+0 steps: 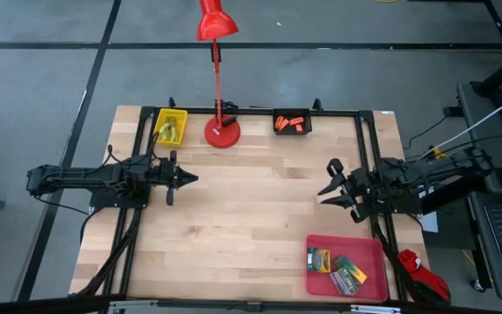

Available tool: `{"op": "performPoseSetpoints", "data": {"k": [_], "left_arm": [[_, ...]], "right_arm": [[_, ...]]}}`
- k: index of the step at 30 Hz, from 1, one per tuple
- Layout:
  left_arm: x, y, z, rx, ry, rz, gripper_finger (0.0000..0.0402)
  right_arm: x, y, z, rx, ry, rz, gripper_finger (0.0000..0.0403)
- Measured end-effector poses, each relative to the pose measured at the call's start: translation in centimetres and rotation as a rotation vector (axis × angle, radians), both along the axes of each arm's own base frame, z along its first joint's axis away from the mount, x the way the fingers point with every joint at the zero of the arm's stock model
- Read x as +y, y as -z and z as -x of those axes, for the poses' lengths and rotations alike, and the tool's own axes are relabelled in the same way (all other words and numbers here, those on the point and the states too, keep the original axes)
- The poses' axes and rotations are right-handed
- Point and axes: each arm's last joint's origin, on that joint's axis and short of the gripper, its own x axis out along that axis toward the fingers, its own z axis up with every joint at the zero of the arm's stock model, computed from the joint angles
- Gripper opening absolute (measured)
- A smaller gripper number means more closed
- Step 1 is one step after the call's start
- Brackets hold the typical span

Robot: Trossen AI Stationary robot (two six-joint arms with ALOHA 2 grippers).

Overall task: Pick & Place School Supplies
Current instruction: Return to Home Position

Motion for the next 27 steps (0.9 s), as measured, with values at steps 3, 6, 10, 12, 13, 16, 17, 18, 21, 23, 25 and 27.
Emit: {"op": "performPoseSetpoints", "data": {"k": [3, 6, 10, 12, 13, 16, 17, 18, 21, 23, 25, 27], "left_arm": [[0.0, 0.0, 0.0, 0.0, 0.0, 0.0, 0.001], [0.0, 0.0, 0.0, 0.0, 0.0, 0.0, 0.0008], [0.0, 0.0, 0.0, 0.0, 0.0, 0.0, 0.0009], [0.0, 0.0, 0.0, 0.0, 0.0, 0.0, 0.0012], [0.0, 0.0, 0.0, 0.0, 0.0, 0.0, 0.0012], [0.0, 0.0, 0.0, 0.0, 0.0, 0.0, 0.0012], [0.0, 0.0, 0.0, 0.0, 0.0, 0.0, 0.0011], [0.0, 0.0, 0.0, -0.001, 0.0, 0.0, 0.001], [0.0, 0.0, 0.0, 0.0, 0.0, 0.0, 0.0008], [0.0, 0.0, 0.0, 0.0, 0.0, 0.0, 0.0009], [0.0, 0.0, 0.0, -0.001, 0.0, 0.0, 0.0011], [0.0, 0.0, 0.0, 0.0, 0.0, 0.0, 0.0013]], "right_arm": [[-0.4, 1.7, 1.2, -0.024, 0.022, 0.016, 0.0112], [-0.6, 2.8, 2.1, -0.062, 0.026, 0.029, 0.0112], [-0.8, 4.0, 2.7, -0.081, 0.038, 0.056, 0.0112], [-0.9, 4.4, 3.1, -0.11, 0.049, 0.059, 0.0112], [-1.0, 4.6, 3.3, -0.123, 0.056, 0.065, 0.0112], [-1.3, 5.2, 3.6, -0.103, 0.075, 0.085, 0.0112], [-1.4, 5.2, 3.7, -0.099, 0.081, 0.087, 0.0112], [-1.4, 5.3, 3.8, -0.095, 0.086, 0.089, 0.0112], [-1.6, 5.4, 4.1, -0.093, 0.093, 0.089, 0.0112], [-1.6, 5.6, 4.1, -0.063, 0.108, 0.096, 0.0112], [-1.7, 6.1, 4.0, -0.011, 0.146, 0.098, 0.0112], [-1.9, 6.3, 4.0, 0.013, 0.204, 0.068, 0.0112]]}}
